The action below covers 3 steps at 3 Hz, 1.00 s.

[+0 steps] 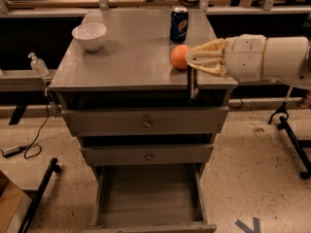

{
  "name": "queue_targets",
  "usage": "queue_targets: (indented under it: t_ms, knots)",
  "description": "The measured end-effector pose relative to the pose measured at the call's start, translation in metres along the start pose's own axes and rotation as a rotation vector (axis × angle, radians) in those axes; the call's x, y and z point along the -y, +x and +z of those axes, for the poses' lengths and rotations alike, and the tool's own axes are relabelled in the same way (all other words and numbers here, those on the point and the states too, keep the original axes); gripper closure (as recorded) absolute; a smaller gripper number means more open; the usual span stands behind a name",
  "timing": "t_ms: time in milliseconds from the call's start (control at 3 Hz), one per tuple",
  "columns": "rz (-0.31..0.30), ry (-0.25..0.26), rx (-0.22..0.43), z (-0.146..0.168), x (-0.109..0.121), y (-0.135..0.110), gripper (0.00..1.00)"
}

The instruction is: Pick rxbar chocolate from bottom drawer and place on counter

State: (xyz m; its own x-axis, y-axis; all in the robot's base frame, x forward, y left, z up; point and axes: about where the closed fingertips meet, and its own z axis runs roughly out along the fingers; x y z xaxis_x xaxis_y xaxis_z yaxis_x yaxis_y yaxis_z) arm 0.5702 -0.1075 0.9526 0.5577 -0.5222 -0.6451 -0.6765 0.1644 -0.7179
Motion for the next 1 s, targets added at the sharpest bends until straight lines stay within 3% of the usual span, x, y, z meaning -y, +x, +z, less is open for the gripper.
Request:
queue_targets:
  t_ms: [667, 1000]
  knots:
    - [-0.025, -0.004, 0.094, 0.059, 0.071, -0.017, 1.0]
    - [-0.012, -0.003, 0.228, 0.102, 0.092, -0.009, 0.97]
